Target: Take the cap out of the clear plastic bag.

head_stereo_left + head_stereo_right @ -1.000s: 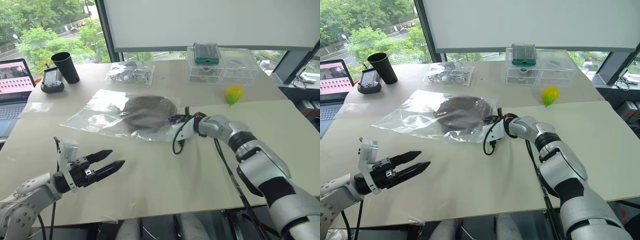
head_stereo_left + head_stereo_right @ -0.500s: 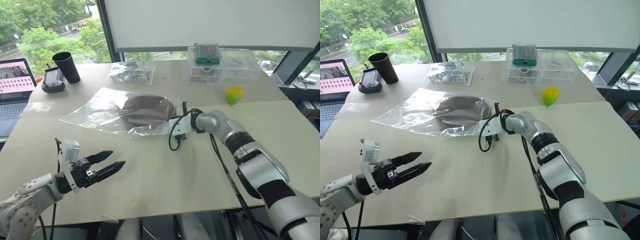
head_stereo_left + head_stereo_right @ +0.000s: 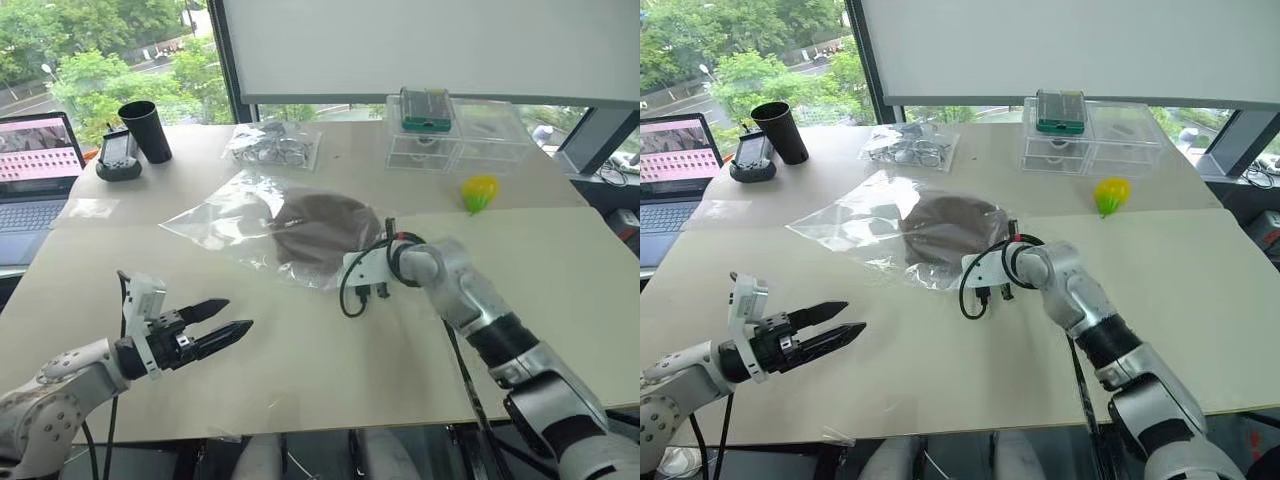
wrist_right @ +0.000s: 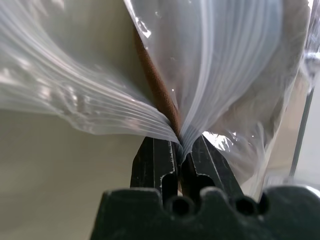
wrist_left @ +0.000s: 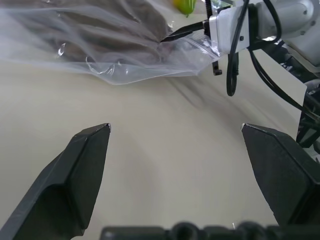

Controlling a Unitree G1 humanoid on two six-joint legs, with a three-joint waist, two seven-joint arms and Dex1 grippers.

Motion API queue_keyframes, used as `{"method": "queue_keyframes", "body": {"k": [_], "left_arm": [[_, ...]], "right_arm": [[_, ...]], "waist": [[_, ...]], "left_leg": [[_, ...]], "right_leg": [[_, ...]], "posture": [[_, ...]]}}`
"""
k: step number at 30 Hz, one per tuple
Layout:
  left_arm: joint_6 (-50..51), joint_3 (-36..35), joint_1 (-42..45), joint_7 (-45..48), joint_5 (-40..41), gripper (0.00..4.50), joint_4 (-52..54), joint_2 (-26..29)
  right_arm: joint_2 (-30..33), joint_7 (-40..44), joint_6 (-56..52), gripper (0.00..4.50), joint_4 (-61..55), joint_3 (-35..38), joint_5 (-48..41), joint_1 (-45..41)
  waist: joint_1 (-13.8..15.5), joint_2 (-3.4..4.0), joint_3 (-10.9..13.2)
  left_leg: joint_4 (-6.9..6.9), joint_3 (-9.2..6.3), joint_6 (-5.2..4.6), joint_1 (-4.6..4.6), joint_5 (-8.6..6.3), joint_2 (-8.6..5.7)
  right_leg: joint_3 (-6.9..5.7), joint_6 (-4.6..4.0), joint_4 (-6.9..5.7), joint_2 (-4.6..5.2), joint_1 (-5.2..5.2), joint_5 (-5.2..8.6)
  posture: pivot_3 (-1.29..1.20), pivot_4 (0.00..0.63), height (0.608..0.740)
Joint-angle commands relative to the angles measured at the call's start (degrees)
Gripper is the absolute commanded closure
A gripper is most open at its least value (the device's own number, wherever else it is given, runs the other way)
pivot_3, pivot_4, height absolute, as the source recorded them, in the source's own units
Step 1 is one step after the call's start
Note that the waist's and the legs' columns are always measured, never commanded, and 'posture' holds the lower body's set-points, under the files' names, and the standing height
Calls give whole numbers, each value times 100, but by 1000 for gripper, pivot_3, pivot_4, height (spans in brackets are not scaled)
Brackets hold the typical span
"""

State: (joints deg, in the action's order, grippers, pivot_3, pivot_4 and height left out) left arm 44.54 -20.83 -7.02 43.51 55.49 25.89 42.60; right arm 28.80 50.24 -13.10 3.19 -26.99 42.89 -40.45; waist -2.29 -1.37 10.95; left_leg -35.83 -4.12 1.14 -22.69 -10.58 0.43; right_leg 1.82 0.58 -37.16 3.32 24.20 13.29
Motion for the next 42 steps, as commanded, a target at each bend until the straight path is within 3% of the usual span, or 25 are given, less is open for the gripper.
{"method": "queue_keyframes", "body": {"k": [1, 7, 18, 28, 31, 38, 42], "left_arm": [[57, 8, 63, 76, 36, 0, 51, 86], [250, 49, 157, 91, 116, 0, 51, 161], [585, 205, 578, 362, 143, 0, -225, 470], [606, 340, 789, 432, 33, 0, -352, 431], [566, 388, 795, 423, -2, 0, -364, 383], [466, 459, 815, 395, -137, 0, -366, 203], [416, 433, 768, 362, -175, 0, -316, 122]], "right_arm": [[-112, 444, -1104, 4407, -1047, 86, 577, 181], [-829, 1510, -2716, 4407, -2223, -235, 1341, 499], [-1355, 1600, -3421, 4407, -2400, -424, 1985, 755], [-1983, 1402, -3405, 1154, -2426, -191, 1454, 733], [-1919, 1761, -3323, 1154, -2685, -69, 921, 711], [-658, 2468, -2623, 1154, -2732, 552, -522, 598], [-310, 2592, -2495, 1154, -2586, 885, -1313, 445]], "waist": [[-2, 0, 0], [-24, -1, 0], [-15, -7, -4], [-35, -8, -5], [-30, -8, -5], [2, -11, -5], [-48, -12, -5]], "left_leg": [[0, 0, 0, 0, 0, 0], [-1, 0, 2, 1, -1, 9], [-4, 1, 8, 0, -5, 14], [-5, 2, 11, -2, -5, 15], [-5, 2, 11, -1, -5, 18], [-8, 2, 12, -1, -7, 15], [-6, 3, 12, 0, -7, 20]], "right_leg": [[0, 18, 0, 0, 1, 10], [0, 37, -1, -9, 3, 21], [-5, 38, 1, -12, 5, 20], [-4, 38, 0, -12, 6, 19], [-4, 38, 0, -13, 6, 19], [-6, 39, 3, -10, -1, 19], [-6, 39, 3, -14, 2, 19]], "posture": [[0, 150, 740], [0, 150, 740], [0, 150, 740], [0, 150, 740], [0, 150, 740], [0, 150, 740], [0, 150, 740]]}}
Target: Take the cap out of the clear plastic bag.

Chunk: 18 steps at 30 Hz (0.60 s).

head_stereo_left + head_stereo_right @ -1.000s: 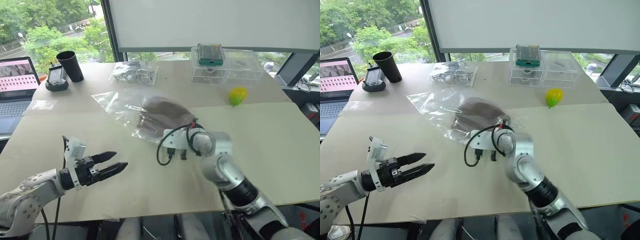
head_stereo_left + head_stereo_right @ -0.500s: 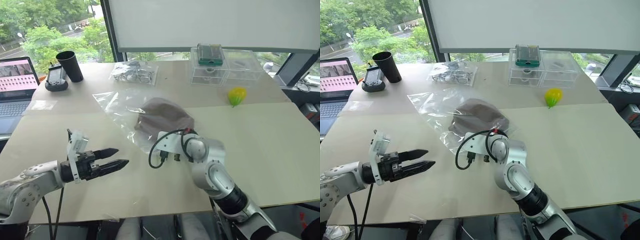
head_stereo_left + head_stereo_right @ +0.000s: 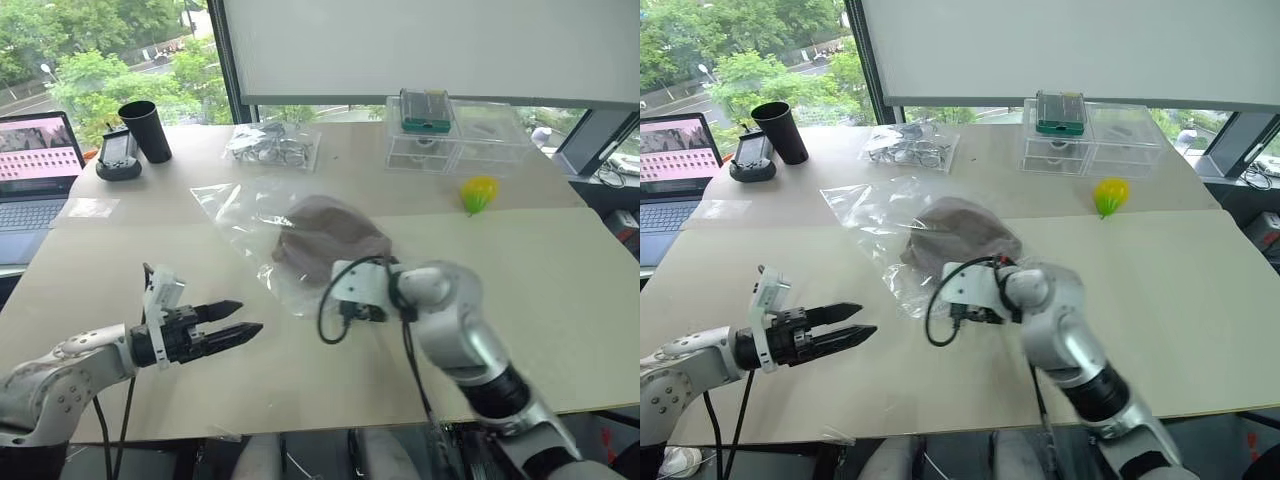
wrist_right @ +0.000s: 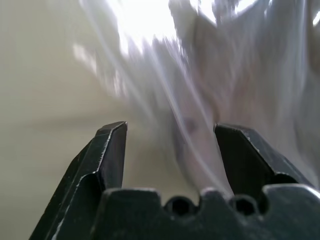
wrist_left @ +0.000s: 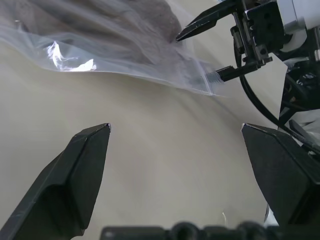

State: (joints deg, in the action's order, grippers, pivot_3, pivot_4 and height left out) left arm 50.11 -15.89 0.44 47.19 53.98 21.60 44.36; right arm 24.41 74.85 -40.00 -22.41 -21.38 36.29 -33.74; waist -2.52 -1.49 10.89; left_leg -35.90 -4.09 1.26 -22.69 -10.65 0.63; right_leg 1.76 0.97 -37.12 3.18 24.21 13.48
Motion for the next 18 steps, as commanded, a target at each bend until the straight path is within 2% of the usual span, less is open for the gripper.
{"method": "queue_keyframes", "body": {"k": [1, 3, 7, 10, 18], "left_arm": [[-157, -70, -13, -35, -27, 0, 147, -85], [-183, -94, -83, -72, -31, 0, 198, -143], [-249, -85, -176, -141, -42, 0, 260, -238], [-278, -48, -159, -202, -55, 0, 271, -314], [-302, -14, -71, -219, -113, 0, 220, -407]], "right_arm": [[258, 181, 240, 1154, 101, 506, -904, -294], [489, 111, 365, 1154, 467, 773, -1257, -433], [871, -576, 1360, 1154, 1562, 991, -1558, -705], [1151, -1322, 2660, 1154, 2502, 785, -1371, -814], [1433, -2381, 5541, 1154, 4201, 172, -1073, -1130]], "waist": [[-36, 0, 0], [-25, -1, 1], [2, -1, 0], [11, -2, 0], [-19, -3, 1]], "left_leg": [[2, 5, 0, 3, 0, 6], [3, 8, -1, 4, 0, 9], [-2, 10, -1, 5, 0, 4], [0, 13, -1, 5, 0, 4], [2, 43, -1, 13, 0, 8]], "right_leg": [[5, -1, 0, -4, 1, 0], [7, -1, -1, -7, 1, -1], [7, -1, 0, -3, -5, -2], [8, -2, 1, -3, -3, -1], [39, -2, 0, -7, 0, -8]], "posture": [[0, 150, 740], [0, 150, 740], [0, 150, 740], [0, 150, 740], [0, 150, 740]]}}
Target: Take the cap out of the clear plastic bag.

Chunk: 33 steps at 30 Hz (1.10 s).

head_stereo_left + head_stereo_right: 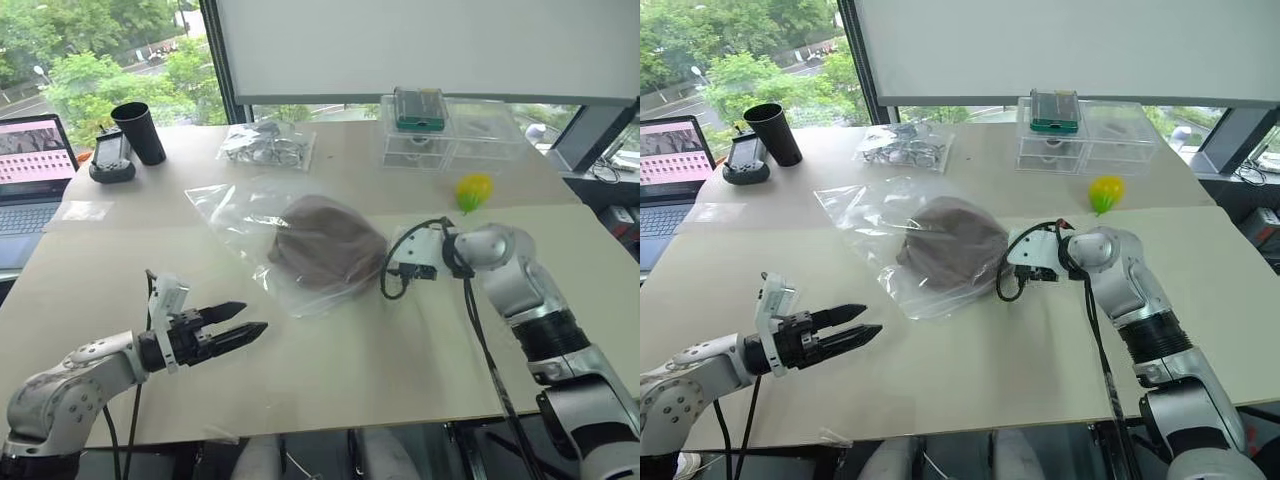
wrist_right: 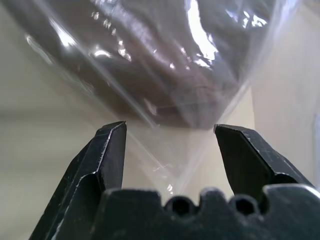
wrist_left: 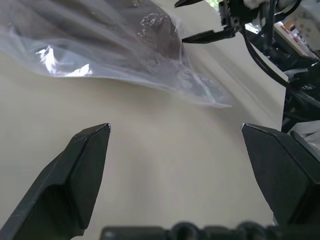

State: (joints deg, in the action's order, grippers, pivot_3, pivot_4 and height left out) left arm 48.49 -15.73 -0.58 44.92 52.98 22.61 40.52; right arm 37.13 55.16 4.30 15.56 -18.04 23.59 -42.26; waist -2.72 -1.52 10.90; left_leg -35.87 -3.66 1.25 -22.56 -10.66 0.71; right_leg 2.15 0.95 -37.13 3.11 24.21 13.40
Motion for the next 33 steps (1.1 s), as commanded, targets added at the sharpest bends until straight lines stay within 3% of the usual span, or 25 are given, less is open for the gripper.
{"method": "queue_keyframes", "body": {"k": [1, 6, 10, 18, 19, 21, 22, 27, 28, 33], "left_arm": [[-140, -29, 31, 6, -18, 0, 121, -31], [-163, -51, -52, 7, -34, 0, 158, -65], [-194, -59, -98, -5, -55, 0, 174, -81], [-212, -91, -114, -20, -58, 0, 191, -73], [-211, -90, -115, -19, -58, 0, 193, -71], [-211, -89, -118, -20, -53, 0, 199, -68], [-213, -89, -120, -22, -55, 0, 202, -68], [-225, -75, -114, -21, -80, 0, 188, -64], [-226, -71, -108, -18, -84, 0, 182, -64], [-229, -12, -31, -11, -130, 0, 126, -61]], "right_arm": [[205, -517, 1395, 1154, 560, -228, 262, -330], [464, -991, 2519, 1154, 1351, -466, 586, -618], [85, -1856, 3136, 1154, 2022, -694, 962, -866], [-426, -2209, 3669, 1154, 2501, -907, 1057, -1074], [-437, -2229, 3706, 1680, 2575, -924, 1067, -1091], [-440, -2198, 3769, 2171, 2680, -939, 1033, -1101], [-432, -2215, 3797, 2668, 2708, -943, 1037, -1104], [-397, -2062, 3700, 4292, 2595, -932, 951, -1009], [-402, -1994, 3663, 4483, 2555, -919, 904, -988], [-406, -792, 2326, 4483, 1257, -706, 192, -470]], "waist": [[4, 0, 0], [17, -2, 1], [-17, -5, -1], [-68, -6, -1], [-58, -6, -1], [-41, -7, -1], [-38, -7, -1], [-30, -7, -1], [-30, -7, -1], [-4, -7, -1]], "left_leg": [[0, 4, 0, 4, 0, 0], [0, 27, -1, 6, -1, -1], [0, 39, -1, 13, -1, 1], [2, 43, -2, 20, -1, 3], [1, 44, -2, 20, -1, 2], [1, 44, -2, 20, -1, 1], [1, 44, -2, 20, -1, 2], [2, 44, -2, 20, -1, 2], [2, 44, -2, 21, -1, 3], [2, 44, -3, 20, -2, 3]], "right_leg": [[4, 0, 0, 0, -1, 0], [23, 7, 3, 2, -1, -4], [34, 8, 4, 2, -2, -8], [44, -28, 4, -2, -6, -35], [43, -29, 5, -1, -7, -36], [43, -29, 5, -1, -8, -36], [43, -29, 5, -1, -7, -36], [43, -29, 5, -2, -6, -36], [43, -29, 5, -2, -7, -36], [43, -29, 5, -2, -7, -36]], "posture": [[0, 150, 740], [0, 150, 740], [0, 150, 740], [0, 150, 740], [0, 150, 740], [0, 150, 740], [0, 150, 740], [0, 150, 740], [0, 150, 740], [0, 150, 740]]}}
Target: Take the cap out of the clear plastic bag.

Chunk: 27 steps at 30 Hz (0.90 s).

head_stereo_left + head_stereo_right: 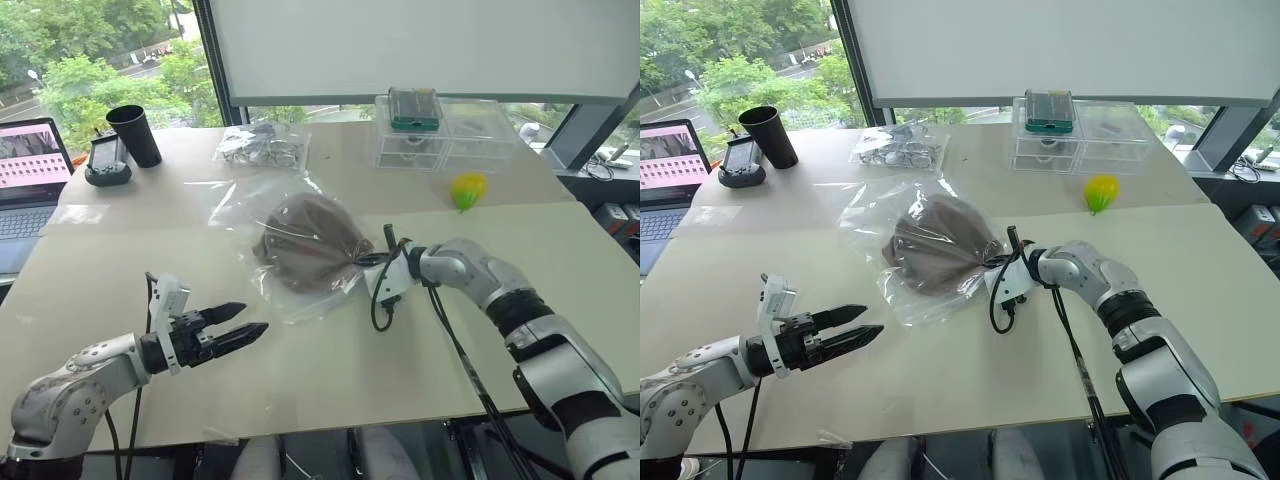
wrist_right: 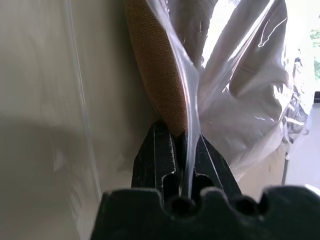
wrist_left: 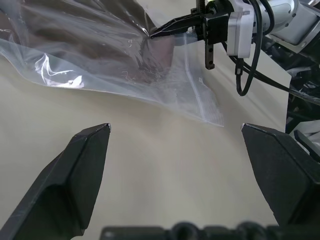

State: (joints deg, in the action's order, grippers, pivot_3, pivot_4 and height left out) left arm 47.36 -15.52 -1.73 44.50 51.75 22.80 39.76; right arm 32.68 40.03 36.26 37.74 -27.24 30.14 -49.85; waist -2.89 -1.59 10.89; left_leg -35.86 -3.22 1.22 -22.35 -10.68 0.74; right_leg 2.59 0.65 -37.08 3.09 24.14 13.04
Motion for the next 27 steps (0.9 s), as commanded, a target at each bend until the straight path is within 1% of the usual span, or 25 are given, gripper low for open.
{"method": "queue_keyframes", "body": {"k": [1, 2, 5, 7, 9, 11, 14, 18, 20, 22, 27], "left_arm": [[-114, -22, 92, 36, -13, 0, 105, 17], [-121, 5, 113, 54, -42, 0, 80, 30], [-104, 31, 156, 67, -45, 0, 55, 43], [-84, 14, 164, 71, -23, 0, 68, 60], [-61, -13, 161, 68, -2, 0, 89, 84], [-38, -70, 128, 85, 25, 0, 110, 137], [-10, -162, 56, 70, 81, 0, 155, 206], [26, -253, -29, 41, 153, 0, 225, 242], [47, -270, -61, 26, 169, 0, 271, 242], [68, -285, -73, 8, 180, 0, 297, 240], [100, -320, -82, 1, 196, 0, 311, 256]], "right_arm": [[67, 992, -1248, 4483, -1358, 239, -551, 435], [21, 1414, -2117, 4483, -2114, 277, -630, 680], [-181, 2282, -4011, 4483, -3837, 240, -720, 1142], [-401, 2518, -4929, 4483, -4460, 145, -564, 1247], [-551, 2688, -5665, 4483, -4867, -19, -311, 1266], [-641, 2640, -6224, 4483, -4964, -286, 269, 1145], [-842, 2334, -6751, 4483, -4847, -578, 927, 1022], [-1107, 1622, -7044, 4483, -4204, -739, 1526, 876], [-1326, 1331, -7212, 4483, -3929, -659, 1547, 834], [-1412, 1163, -7240, 4483, -3754, -633, 1555, 817], [-1483, 1158, -7177, 4483, -3964, -627, 1357, 896]], "waist": [[24, 0, 0], [32, 0, 0], [37, 0, 0], [21, 0, 0], [22, 0, 0], [38, -1, -1], [41, -3, -2], [40, -5, -3], [39, -8, -5], [38, -14, -9], [41, -23, -14]], "left_leg": [[0, 0, 0, -1, 0, 0], [0, -1, -1, 0, 0, 1], [-1, -3, -3, -1, -2, 3], [-2, -2, -3, 0, -2, 5], [-4, -1, -3, 4, -2, 7], [-4, -1, -2, 4, -2, 7], [-4, 0, -1, 2, -2, 5], [-3, 0, 2, -1, -4, 5], [-4, 0, 2, 0, -4, 5], [-4, 0, 2, 1, -4, 5], [-3, 0, 2, 0, -4, 5]], "right_leg": [[0, 0, 0, 0, 0, 0], [-1, 0, 0, 0, -1, 0], [-4, 2, -1, -1, 1, 1], [-4, 6, -2, -3, 2, 3], [-4, 39, -3, -5, 1, 22], [-6, 39, -4, -5, 2, 22], [-7, 39, -1, -3, 4, 22], [-7, 39, -1, -3, 8, 23], [-7, 39, -1, -3, 7, 23], [-7, 38, -1, -3, 6, 22], [-7, 39, 0, -3, 4, 23]], "posture": [[0, 150, 740], [0, 150, 740], [0, 150, 740], [0, 150, 740], [0, 150, 740], [0, 150, 740], [0, 150, 740], [0, 150, 740], [0, 150, 740], [0, 150, 740], [0, 150, 740]]}}
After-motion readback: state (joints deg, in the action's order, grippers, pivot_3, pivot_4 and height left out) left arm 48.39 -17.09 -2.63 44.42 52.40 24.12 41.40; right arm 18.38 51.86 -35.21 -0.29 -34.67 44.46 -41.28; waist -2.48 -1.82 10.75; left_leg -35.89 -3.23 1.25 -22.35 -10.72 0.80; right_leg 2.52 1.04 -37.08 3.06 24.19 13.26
